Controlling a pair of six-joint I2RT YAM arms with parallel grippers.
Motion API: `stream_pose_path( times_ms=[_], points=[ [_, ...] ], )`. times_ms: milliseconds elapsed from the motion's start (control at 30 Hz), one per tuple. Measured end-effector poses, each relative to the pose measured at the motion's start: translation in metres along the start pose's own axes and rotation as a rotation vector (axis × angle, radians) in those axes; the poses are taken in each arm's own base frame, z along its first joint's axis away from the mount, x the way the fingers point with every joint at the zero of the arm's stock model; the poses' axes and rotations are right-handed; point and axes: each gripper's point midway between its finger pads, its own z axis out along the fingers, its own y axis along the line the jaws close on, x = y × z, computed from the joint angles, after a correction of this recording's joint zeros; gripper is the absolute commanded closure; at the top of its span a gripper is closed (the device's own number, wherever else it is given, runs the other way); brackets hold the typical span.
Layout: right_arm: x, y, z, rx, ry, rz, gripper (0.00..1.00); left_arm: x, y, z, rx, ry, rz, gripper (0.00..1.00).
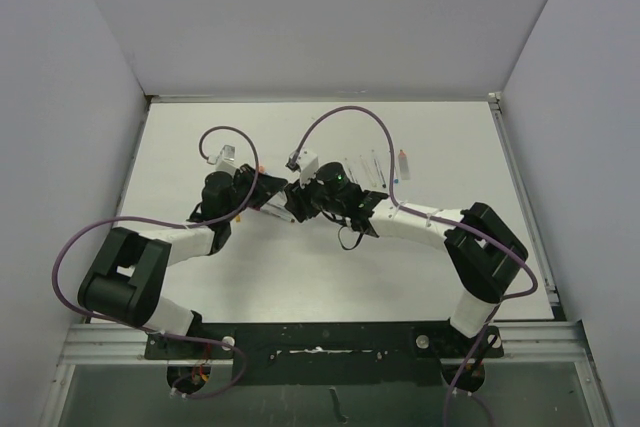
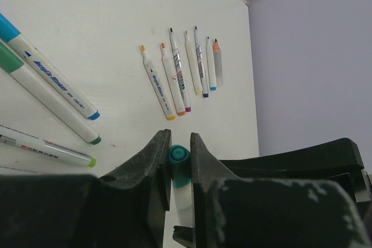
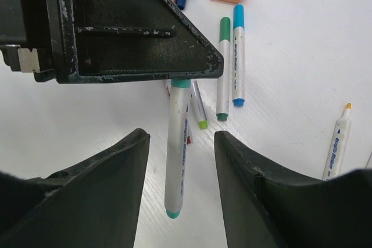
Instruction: Open the pen caps
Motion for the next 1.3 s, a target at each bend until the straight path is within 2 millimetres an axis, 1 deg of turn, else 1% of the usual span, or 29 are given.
stream_pose_path(
  times_ms=[167,300,367,500,533,867,967,1067,1100,1133,1200,1233,1300],
  points=[
    [-0.005,0.0,0.0,0.0,-0.008,0.0,0.54,0.006,-0.003,0.0,0.003,0.016,0.004,1.0],
    [-0.006,0.0,0.001,-0.001,-0.009,-0.001,0.61,0.01,-0.008,-0.001,0.013,0.025,0.01,1.0],
    [-0.007,0.0,0.001,-0.002,-0.009,0.0,0.71,0.01,-0.01,-0.002,0.019,0.025,0.012,1.0],
    [-0.01,0.001,0.001,-0.006,-0.017,-0.003,0.97,0.01,-0.013,-0.003,0.027,0.022,0.018,1.0],
    [-0.011,0.001,0.001,-0.004,-0.018,-0.003,1.0,0.01,-0.014,-0.003,0.027,0.02,0.022,1.0],
    [-0.009,0.002,0.002,-0.005,-0.027,0.012,1.0,0.005,-0.01,-0.005,0.0,0.008,0.036,1.0],
    [-0.007,0.003,0.003,-0.01,-0.051,0.024,1.0,0.005,-0.005,-0.006,-0.014,0.033,0.029,1.0],
    [-0.008,0.006,0.003,-0.016,-0.083,0.032,1.0,0.001,-0.003,-0.009,-0.013,0.061,0.014,1.0],
    [-0.009,0.006,0.003,-0.017,-0.091,0.03,1.0,-0.003,-0.003,-0.009,-0.014,0.061,0.013,1.0],
    [-0.001,0.006,-0.001,-0.013,-0.066,0.033,1.0,-0.015,0.0,-0.008,-0.026,0.026,0.017,1.0],
    [0.019,0.004,-0.01,-0.005,-0.006,0.038,1.0,-0.056,0.01,-0.007,-0.062,-0.089,0.012,1.0],
    [0.026,0.004,-0.012,-0.002,0.017,0.04,1.0,-0.078,0.014,-0.008,-0.08,-0.15,0.01,1.0],
    [0.034,0.002,-0.014,0.007,0.047,0.041,1.0,-0.103,0.018,-0.01,-0.095,-0.218,0.013,1.0]
  ],
)
